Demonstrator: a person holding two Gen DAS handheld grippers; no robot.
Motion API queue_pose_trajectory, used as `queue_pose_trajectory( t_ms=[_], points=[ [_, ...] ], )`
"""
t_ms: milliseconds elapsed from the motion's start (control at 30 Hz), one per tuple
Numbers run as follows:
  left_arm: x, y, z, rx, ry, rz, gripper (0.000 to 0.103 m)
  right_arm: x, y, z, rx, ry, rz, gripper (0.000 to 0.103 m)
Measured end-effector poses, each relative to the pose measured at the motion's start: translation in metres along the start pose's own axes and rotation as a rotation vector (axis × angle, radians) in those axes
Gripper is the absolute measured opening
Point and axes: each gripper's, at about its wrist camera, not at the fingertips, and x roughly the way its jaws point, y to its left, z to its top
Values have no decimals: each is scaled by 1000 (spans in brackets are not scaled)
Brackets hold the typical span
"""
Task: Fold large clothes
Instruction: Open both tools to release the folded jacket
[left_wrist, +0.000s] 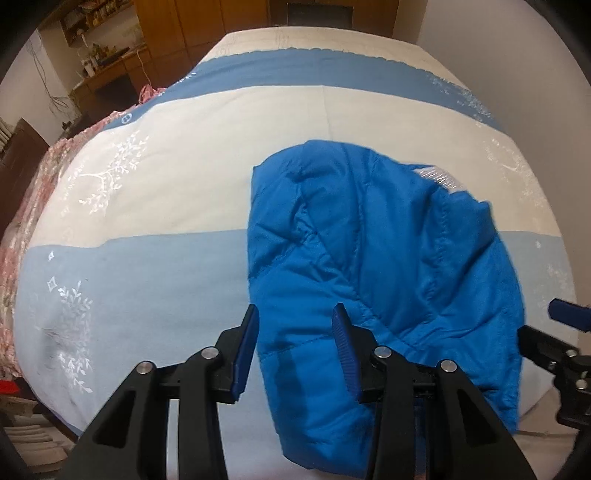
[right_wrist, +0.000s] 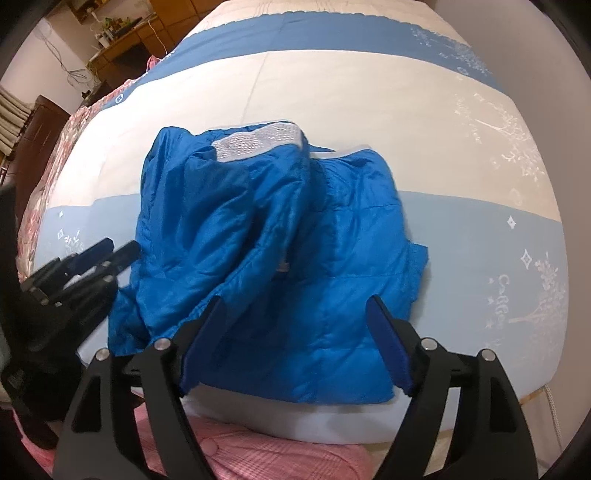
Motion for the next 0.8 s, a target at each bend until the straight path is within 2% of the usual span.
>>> queue_pose_trajectory(
  t_ms=[167, 233, 333, 633, 667, 700, 733, 800],
  points=[
    [10, 4, 0, -2, 14, -2, 41, -2, 4, 6, 49, 21, 30, 78],
    [10, 6, -1, -13, 16, -21, 41, -14, 2, 9, 59, 1, 51, 78],
    [11, 15, 1, -39, 14, -31, 41, -17, 4, 14, 55, -5, 26, 83],
    [18, 31, 1, -50, 24, -30, 41, 50, 23, 29, 90, 124, 121, 82],
    [19, 31, 0, -46, 28, -39, 41, 57, 24, 30, 92, 127, 123, 71],
    [20, 31, 0, -44, 31, -47, 41, 63, 24, 31, 97, 136, 147, 56],
    [21, 32, -1, -44, 34, -54, 41, 67, 23, 32, 107, 145, 173, 50],
    [19, 33, -3, -50, 33, -67, 41, 56, 20, 33, 98, 101, 223, 27]
  ],
)
